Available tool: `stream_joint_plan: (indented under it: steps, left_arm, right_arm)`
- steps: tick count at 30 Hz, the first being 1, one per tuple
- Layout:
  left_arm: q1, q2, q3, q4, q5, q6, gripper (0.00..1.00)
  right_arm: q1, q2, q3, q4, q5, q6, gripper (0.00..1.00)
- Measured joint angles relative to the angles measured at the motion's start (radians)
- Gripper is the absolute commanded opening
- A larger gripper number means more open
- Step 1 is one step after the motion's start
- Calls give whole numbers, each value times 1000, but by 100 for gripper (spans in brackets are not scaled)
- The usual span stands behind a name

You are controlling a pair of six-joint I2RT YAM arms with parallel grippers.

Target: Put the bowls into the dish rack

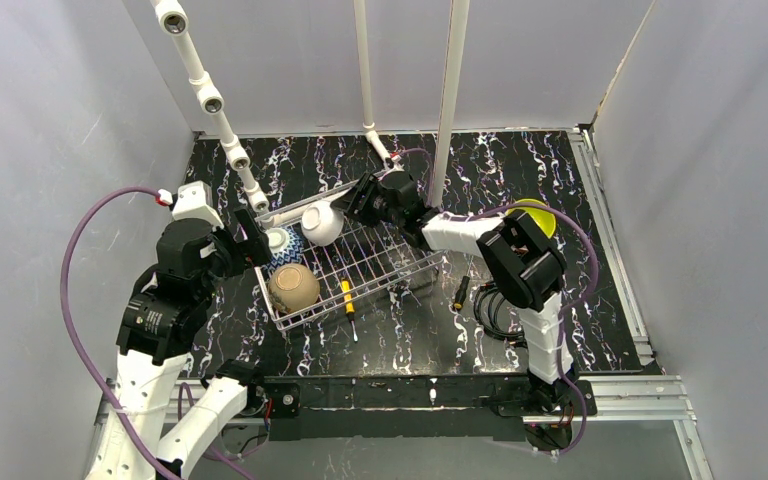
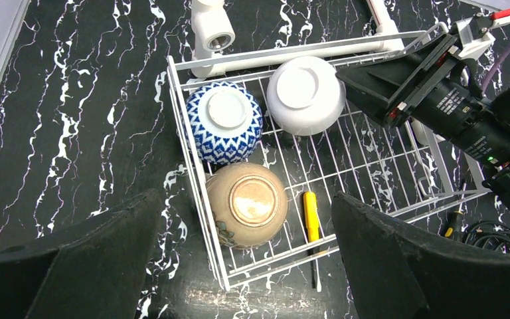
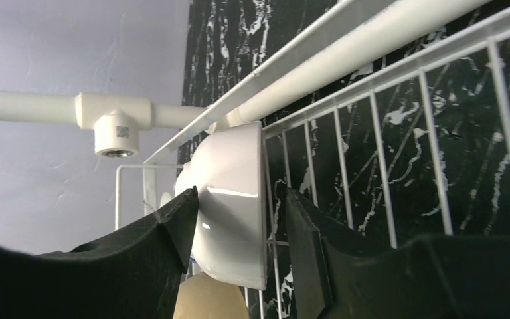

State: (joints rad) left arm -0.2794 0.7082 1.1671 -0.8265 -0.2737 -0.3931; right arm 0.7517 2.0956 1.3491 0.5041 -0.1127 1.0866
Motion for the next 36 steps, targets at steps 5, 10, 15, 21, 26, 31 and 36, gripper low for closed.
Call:
stream_joint_plan:
  steps: [5,10,15,21,26,31,36]
  left_arm:
    - [0,2,-2,0,0,0,98]
    - [0,2,-3,2,0,0,98]
    - [0,5,-4,4,0,0,98]
    - [0,15,-9,7,1,0,98]
    - [0,19,-9,9,1,0,98]
    - [0,19,-10,11,1,1,98]
    - [0,19,-13,11,1,1,98]
  right_arm:
    - [0,-24,0,-81,44,-32,61]
    - [0,-34,0,-122,75,-56,60]
    - [0,-48,-10,-160,98,-56,56]
    - [7,-73,-22,-222,135,-66,48]
    - [10,-114,-22,-264,167,-90,52]
    - [10,-135,-10,-290,165,-142,57]
    - [9,-130,13,-303,131,-177,61]
